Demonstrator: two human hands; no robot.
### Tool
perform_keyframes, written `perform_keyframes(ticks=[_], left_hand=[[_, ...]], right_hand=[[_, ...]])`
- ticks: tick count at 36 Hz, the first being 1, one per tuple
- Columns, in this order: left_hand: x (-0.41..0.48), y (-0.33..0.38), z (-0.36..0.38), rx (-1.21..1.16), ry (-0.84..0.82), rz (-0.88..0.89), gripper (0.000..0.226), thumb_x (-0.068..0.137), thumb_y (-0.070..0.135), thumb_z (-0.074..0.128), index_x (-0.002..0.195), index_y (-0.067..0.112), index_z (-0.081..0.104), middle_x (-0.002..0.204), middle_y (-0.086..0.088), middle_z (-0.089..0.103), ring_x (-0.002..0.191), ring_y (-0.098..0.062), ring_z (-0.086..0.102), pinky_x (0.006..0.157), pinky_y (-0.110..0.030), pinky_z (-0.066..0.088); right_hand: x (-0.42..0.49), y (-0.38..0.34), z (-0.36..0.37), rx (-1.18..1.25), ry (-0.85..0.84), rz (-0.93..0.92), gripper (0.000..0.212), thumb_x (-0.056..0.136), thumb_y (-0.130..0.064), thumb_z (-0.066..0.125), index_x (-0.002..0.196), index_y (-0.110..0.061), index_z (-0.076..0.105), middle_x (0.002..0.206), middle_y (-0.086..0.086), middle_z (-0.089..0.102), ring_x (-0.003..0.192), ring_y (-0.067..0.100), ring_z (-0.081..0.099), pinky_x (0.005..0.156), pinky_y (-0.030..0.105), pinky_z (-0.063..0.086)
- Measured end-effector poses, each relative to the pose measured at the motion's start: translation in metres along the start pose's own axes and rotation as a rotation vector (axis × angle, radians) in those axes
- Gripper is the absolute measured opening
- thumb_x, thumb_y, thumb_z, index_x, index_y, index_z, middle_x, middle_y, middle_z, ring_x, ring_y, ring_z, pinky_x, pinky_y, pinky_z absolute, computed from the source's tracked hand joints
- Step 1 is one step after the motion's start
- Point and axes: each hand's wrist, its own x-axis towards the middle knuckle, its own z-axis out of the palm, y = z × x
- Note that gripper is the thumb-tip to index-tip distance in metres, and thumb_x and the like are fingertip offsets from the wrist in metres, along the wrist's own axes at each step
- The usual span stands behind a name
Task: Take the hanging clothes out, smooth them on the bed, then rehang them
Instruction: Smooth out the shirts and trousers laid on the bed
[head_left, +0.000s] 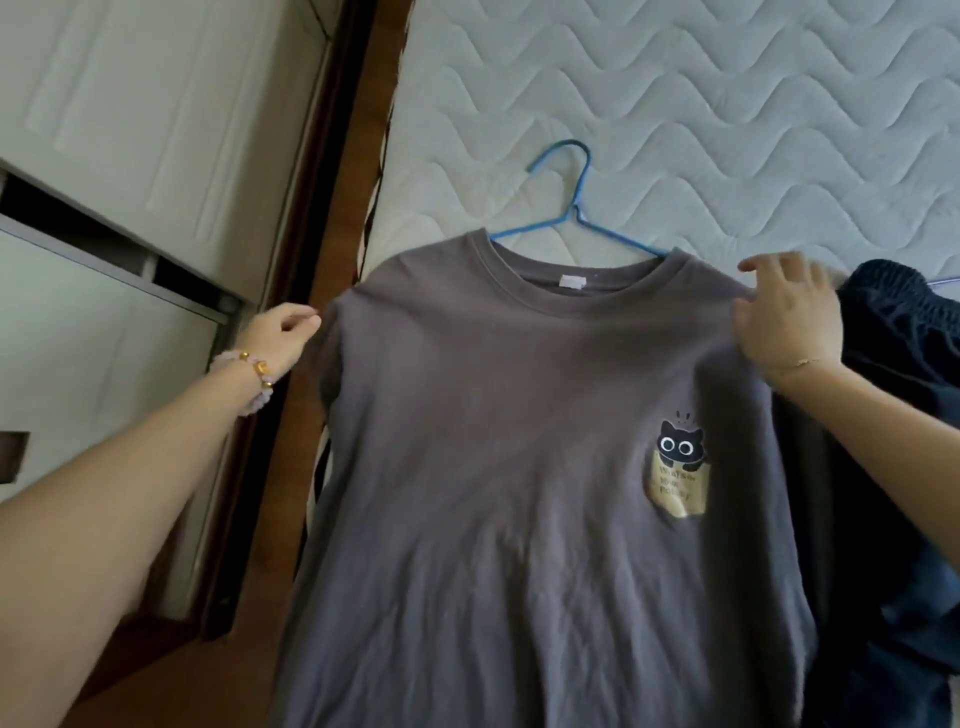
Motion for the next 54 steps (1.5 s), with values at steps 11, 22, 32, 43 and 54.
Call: perform_keyframes(ticks=[11, 22, 32, 43, 54], left_hand=[[-0.028, -0.039, 0.015, -0.598, -0.247, -0.379, 0.043, 0.095, 0.016, 0.042, 0.138, 0.012, 0.045, 0.135, -0.009, 0.052, 0.124, -0.027, 0.049, 0.098, -0.032, 0.04], [-0.027, -0.039, 0.015, -0.51, -0.051, -0.169, 0.019, 0.084, 0.02, 0.066, 0.098, 0.009, 0.06, 0.102, -0.013, 0.067, 0.097, -0.027, 0.063, 0.09, -0.037, 0.051], [-0.036, 0.007, -0.028, -0.915, -0.281, -0.076, 0.013, 0.096, 0.013, 0.049, 0.1, 0.01, 0.061, 0.106, -0.011, 0.066, 0.103, -0.022, 0.062, 0.092, -0.033, 0.05], [-0.032, 0.0, -0.023, -0.729, -0.209, -0.152, 0.019, 0.09, 0.022, 0.059, 0.107, 0.012, 0.06, 0.11, -0.007, 0.065, 0.112, -0.027, 0.06, 0.096, -0.039, 0.047], [-0.024, -0.027, -0.084, -0.011, -0.657, -0.06, 0.025, 0.082, 0.013, 0.069, 0.106, 0.015, 0.068, 0.113, 0.0, 0.07, 0.109, -0.013, 0.06, 0.097, -0.025, 0.044]], right_hand=[[-0.07, -0.101, 0.044, 0.076, -0.286, -0.277, 0.054, 0.086, -0.019, 0.062, 0.136, -0.007, 0.046, 0.146, 0.013, 0.04, 0.137, 0.035, 0.034, 0.112, 0.049, 0.03], [-0.067, -0.093, 0.047, 0.033, -0.323, -0.29, 0.058, 0.09, -0.025, 0.057, 0.144, -0.015, 0.035, 0.154, 0.004, 0.029, 0.145, 0.024, 0.02, 0.117, 0.046, 0.022], [-0.068, -0.095, 0.048, 0.065, -0.335, -0.266, 0.057, 0.09, -0.022, 0.058, 0.142, -0.015, 0.037, 0.154, 0.003, 0.029, 0.145, 0.025, 0.02, 0.116, 0.047, 0.022], [-0.065, -0.091, 0.05, 0.075, -0.339, -0.277, 0.056, 0.089, -0.022, 0.06, 0.14, -0.016, 0.04, 0.153, 0.003, 0.032, 0.144, 0.025, 0.022, 0.116, 0.047, 0.024], [-0.066, -0.09, 0.05, 0.075, -0.32, -0.285, 0.056, 0.089, -0.022, 0.059, 0.141, -0.016, 0.039, 0.153, 0.002, 0.031, 0.144, 0.025, 0.022, 0.115, 0.046, 0.025]])
